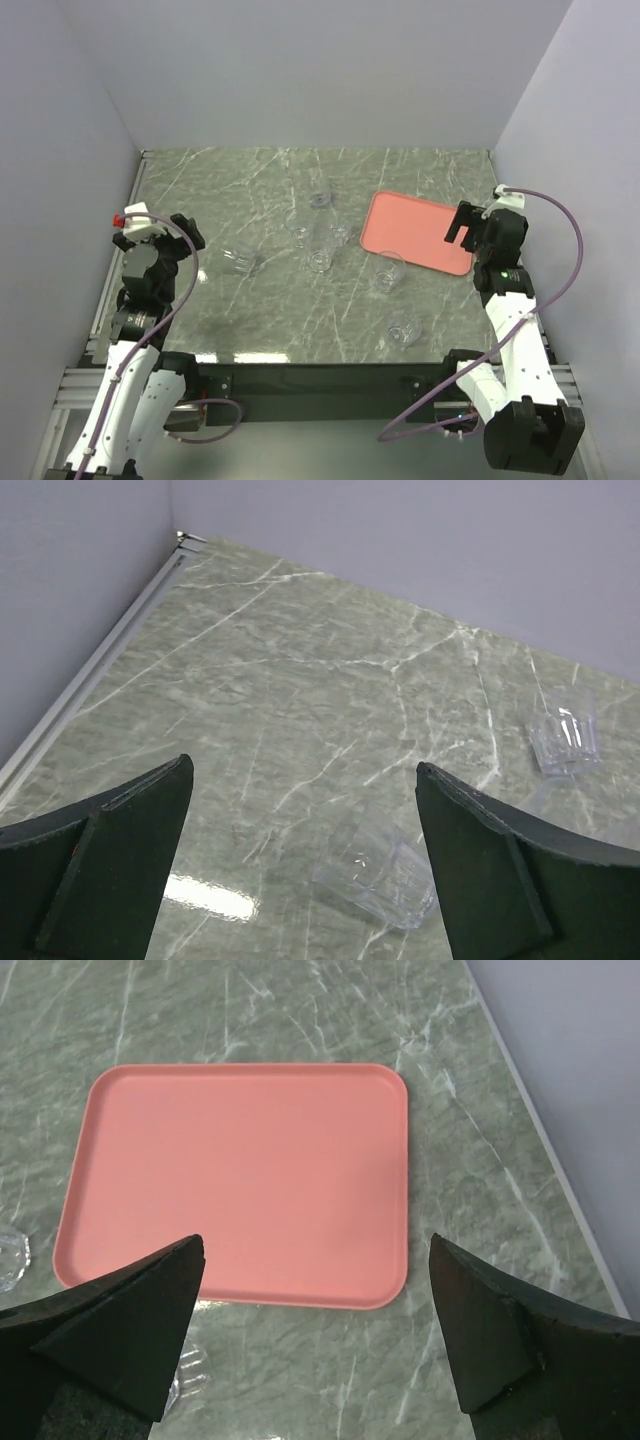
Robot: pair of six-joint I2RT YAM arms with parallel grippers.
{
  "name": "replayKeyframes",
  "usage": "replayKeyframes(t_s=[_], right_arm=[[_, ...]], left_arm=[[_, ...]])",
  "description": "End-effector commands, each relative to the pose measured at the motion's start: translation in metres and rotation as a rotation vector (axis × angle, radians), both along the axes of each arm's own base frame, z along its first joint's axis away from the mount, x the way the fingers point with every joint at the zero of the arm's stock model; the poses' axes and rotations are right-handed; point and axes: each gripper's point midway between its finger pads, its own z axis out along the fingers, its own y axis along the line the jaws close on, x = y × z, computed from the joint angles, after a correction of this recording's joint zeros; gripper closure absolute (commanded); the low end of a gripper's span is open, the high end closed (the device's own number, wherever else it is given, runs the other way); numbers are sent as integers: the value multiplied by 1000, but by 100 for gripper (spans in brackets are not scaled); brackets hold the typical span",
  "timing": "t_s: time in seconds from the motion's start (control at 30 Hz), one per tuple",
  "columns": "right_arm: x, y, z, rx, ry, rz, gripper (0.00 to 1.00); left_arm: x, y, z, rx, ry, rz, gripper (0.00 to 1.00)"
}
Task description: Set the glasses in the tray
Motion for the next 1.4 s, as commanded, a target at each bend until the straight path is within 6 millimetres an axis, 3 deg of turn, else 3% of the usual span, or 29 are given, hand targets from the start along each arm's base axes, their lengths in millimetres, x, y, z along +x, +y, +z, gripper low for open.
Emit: replayKeyframes(t_s=[0.0, 0.07, 0.2, 0.3, 0.37, 0.4, 0.43, 0.5, 0.77, 1.17, 1.37], right_arm=[[8, 3, 30, 4, -77, 13, 0], [8, 12, 38, -44, -90, 107, 0], [-4, 73, 36, -217, -115, 595, 0], [-18, 86, 19, -276, -44, 727, 0], [-24, 93, 18, -268, -9, 796, 0], [-31, 97, 4, -239, 66, 846, 0], [-32, 103, 10, -230, 68, 889, 0], [-40, 107, -2, -201, 141, 952, 0], [-46, 111, 2, -178, 175, 987, 0], [-46, 103, -35, -127, 324, 963, 2], [-71, 112, -56, -84, 413, 1088, 11]], left_arm=[[-2, -12, 8, 23, -35, -62, 1], [-3, -17, 12, 26, -51, -85, 1], [-5, -20, 15, 22, -55, -102, 1], [-8, -20, 18, 22, -73, -106, 1], [-9, -22, 20, 24, -83, -119, 1], [-9, -24, 20, 23, -87, -131, 1], [-8, -25, 20, 23, -87, -137, 1], [-8, -28, 20, 21, -86, -148, 1], [-10, -33, 24, 20, -101, -178, 1], [-13, -35, 27, 19, -113, -186, 1], [-13, -36, 27, 21, -113, -192, 1]])
